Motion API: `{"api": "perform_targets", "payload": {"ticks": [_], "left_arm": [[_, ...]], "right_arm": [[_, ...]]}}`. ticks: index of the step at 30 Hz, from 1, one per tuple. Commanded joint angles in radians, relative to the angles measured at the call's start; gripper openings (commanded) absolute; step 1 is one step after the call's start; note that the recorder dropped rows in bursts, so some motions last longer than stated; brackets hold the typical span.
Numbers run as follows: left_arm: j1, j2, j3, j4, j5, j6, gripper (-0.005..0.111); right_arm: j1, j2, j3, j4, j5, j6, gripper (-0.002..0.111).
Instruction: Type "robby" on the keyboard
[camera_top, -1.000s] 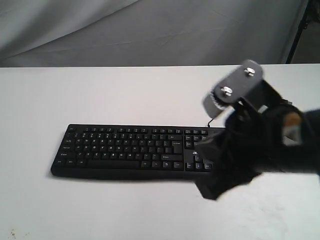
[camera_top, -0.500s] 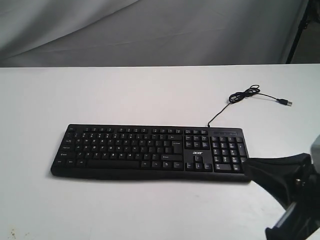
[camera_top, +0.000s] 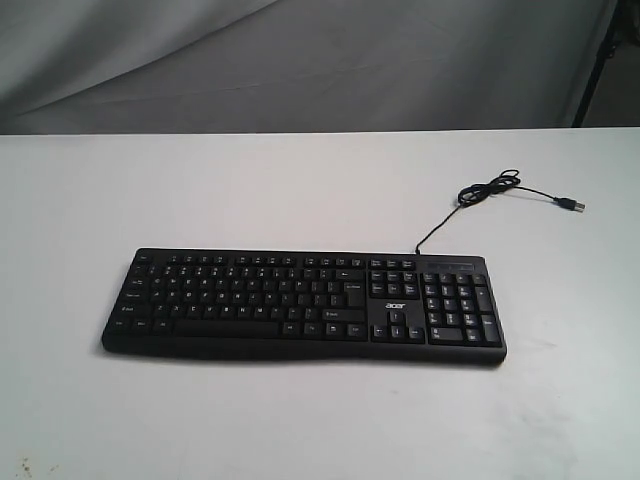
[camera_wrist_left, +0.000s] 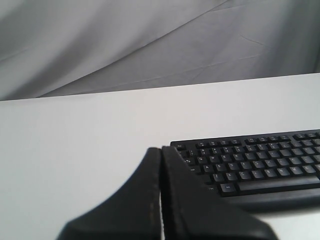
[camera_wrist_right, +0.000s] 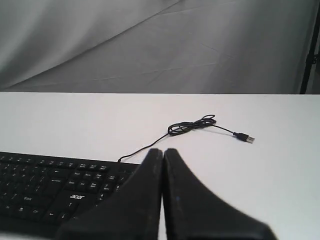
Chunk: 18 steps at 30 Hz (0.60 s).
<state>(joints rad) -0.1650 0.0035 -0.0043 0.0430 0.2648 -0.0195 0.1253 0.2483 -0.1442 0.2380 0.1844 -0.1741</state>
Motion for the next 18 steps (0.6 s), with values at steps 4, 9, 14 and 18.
{"api": "perform_targets", "payload": {"ticks": [4,9,14,18], "left_arm": [[-0.006,-0.003,0.004,0.005,-0.007,-0.003,0.0],[-0.006,-0.003,0.004,0.005,-0.007,-0.003,0.0],[-0.006,-0.003,0.004,0.005,-0.007,-0.003,0.0],[-0.006,-0.003,0.004,0.005,-0.007,-0.003,0.0]], "right_arm": [[-0.07,-0.223,0.125,0.007,-0.044,-0.005,0.0],[-0.114,-0.248,0.144,0.007,0.033,-0.005,0.0],[-0.114,-0.248,0.144,-0.008,0.125,-0.005,0.0],[-0.114,-0.248,0.144,-0.017,0.137,-0.005,0.0]]}}
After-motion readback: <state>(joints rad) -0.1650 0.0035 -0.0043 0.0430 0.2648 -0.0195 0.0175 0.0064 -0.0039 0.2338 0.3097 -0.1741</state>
